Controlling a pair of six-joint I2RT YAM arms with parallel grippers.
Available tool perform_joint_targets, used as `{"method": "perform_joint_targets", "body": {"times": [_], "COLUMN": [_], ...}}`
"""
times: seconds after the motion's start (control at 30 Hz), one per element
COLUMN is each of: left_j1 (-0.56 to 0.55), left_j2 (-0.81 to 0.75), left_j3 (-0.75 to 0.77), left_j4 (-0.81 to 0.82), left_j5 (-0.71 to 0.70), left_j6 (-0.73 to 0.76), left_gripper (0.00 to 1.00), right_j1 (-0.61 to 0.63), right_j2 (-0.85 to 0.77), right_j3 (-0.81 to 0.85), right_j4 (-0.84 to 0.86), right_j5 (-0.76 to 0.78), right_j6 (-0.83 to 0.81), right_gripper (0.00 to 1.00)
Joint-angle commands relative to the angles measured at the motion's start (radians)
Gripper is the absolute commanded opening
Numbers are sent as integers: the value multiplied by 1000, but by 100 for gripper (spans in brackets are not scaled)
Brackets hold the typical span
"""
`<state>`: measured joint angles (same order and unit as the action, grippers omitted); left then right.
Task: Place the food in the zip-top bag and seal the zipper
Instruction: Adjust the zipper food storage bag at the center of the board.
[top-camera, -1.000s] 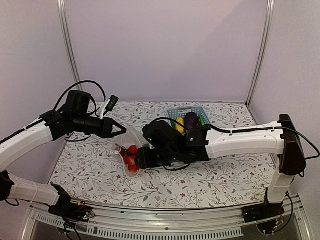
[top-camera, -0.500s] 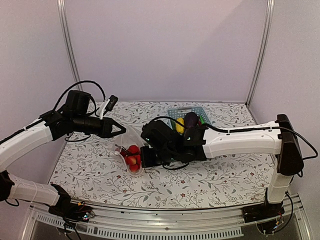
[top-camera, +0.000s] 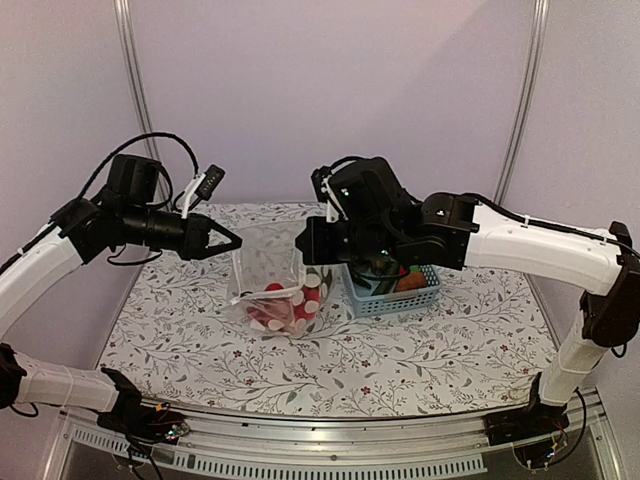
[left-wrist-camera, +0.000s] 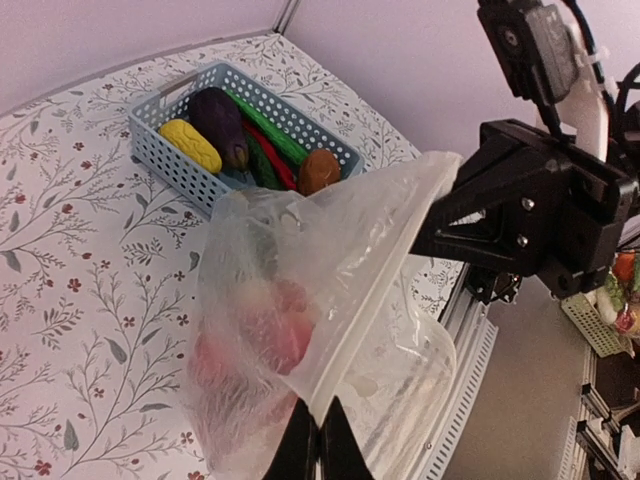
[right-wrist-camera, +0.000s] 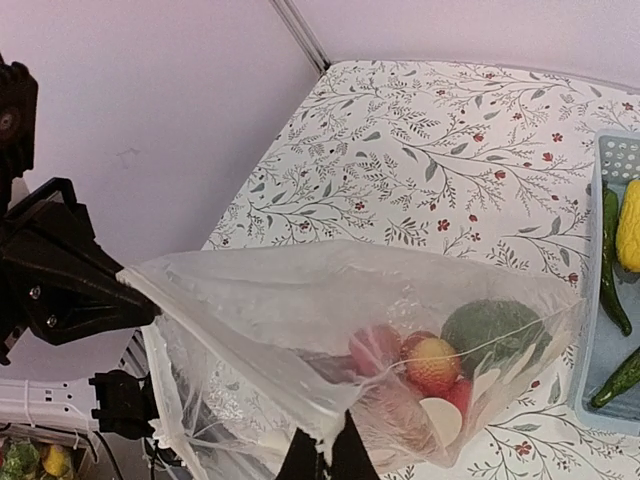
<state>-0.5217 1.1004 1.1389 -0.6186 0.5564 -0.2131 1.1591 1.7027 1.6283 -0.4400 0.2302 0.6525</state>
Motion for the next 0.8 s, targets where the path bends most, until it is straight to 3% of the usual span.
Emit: {"method": "perform_joint_targets", "body": {"times": [0.0,0.17,0.43,0.77], "left_j1": [9,8,8,8], "left_j2": [20,53,92,87], "left_j3": [31,35,-6,-87], "left_j4": [-110,-95,-37,63], "left_j5": [91,186,97,129], "left_j6": [66,47,65,52], "left_gripper": [0,0,0,0], "right_j1": [-46,-82,-90,-105], "right_j2": [29,65,121,173], "right_j3": [-9,-9,23,43], "right_j4": [-23,-40,-77,-95], "right_j5": [-24,-41,-50,-26], "right_j6": [-5,8,-12,-24], "right_gripper": [0,0,0,0]}}
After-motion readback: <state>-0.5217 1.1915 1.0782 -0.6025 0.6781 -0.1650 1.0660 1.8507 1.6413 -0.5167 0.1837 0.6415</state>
